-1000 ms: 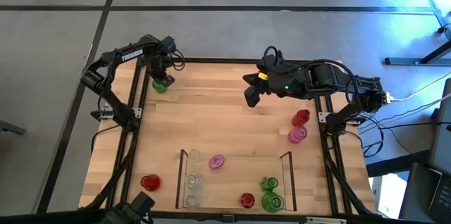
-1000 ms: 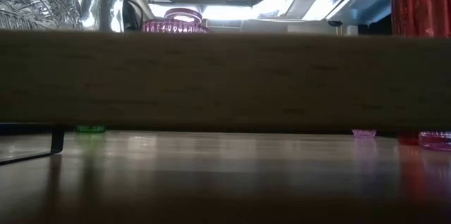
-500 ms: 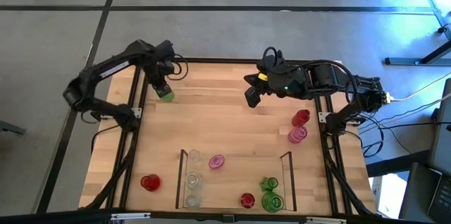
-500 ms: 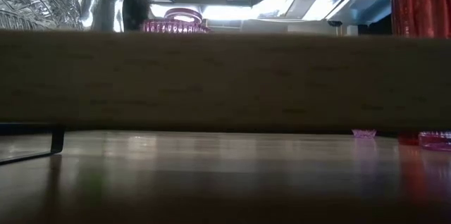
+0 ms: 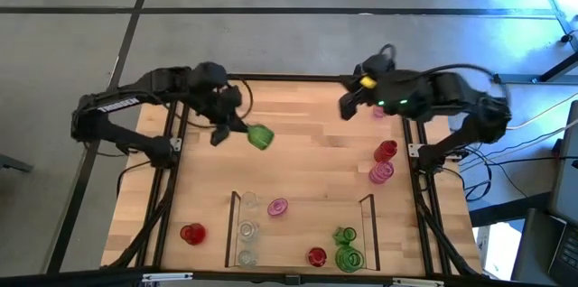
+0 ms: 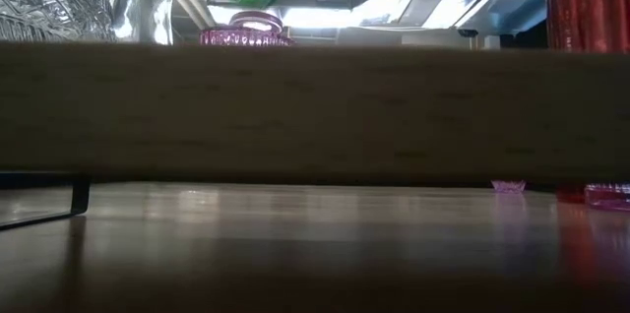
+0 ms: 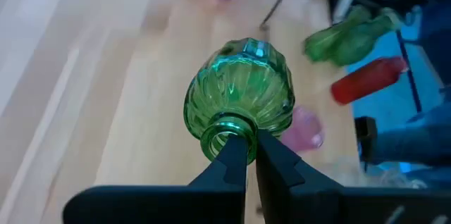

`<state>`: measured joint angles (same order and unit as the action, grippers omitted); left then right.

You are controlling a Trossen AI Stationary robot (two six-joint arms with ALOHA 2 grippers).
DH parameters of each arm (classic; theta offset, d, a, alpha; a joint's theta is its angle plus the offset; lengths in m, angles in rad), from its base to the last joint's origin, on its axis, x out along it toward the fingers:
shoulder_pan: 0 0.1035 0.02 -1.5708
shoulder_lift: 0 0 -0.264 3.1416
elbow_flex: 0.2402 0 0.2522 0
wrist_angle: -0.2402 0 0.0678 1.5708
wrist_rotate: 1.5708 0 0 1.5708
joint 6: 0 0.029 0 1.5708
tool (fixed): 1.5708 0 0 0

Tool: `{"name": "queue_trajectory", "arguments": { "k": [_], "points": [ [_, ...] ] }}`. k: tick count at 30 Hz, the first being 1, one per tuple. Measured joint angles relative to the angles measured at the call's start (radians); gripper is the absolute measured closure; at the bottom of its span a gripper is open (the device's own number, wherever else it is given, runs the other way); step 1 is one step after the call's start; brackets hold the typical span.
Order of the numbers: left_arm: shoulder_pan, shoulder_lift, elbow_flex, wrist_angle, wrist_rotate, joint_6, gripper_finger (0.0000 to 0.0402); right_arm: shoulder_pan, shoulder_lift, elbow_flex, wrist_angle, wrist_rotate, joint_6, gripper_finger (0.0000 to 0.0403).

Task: Sort vases onto shelf
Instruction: Put the green vase aligned with the other green vases on the shelf

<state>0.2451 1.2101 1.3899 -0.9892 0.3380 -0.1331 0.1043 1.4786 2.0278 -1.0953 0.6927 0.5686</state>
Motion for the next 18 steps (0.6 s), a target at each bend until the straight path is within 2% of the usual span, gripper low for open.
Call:
{"name": "queue_trajectory", "arguments": {
  "k": [5,10,15,18],
  "points": [
    [-0.191,0.183,0.184,-0.016,-0.137,0.060,0.0398,0.000,-0.097,0.000,-0.075,0.008,0.005,0.0403],
    [-0.330,0.414,0.424,-0.147,-0.257,0.255,0.0398,0.001,-0.205,0.001,-0.237,0.037,0.121,0.0403],
    [-0.398,0.642,0.670,-0.306,-0.414,0.419,0.0398,0.001,-0.285,0.001,-0.367,0.036,0.231,0.0403],
    [-0.429,0.751,0.800,-0.342,-0.464,0.503,0.0398,0.001,-0.310,0.001,-0.400,0.026,0.251,0.0403]
  ]
}}
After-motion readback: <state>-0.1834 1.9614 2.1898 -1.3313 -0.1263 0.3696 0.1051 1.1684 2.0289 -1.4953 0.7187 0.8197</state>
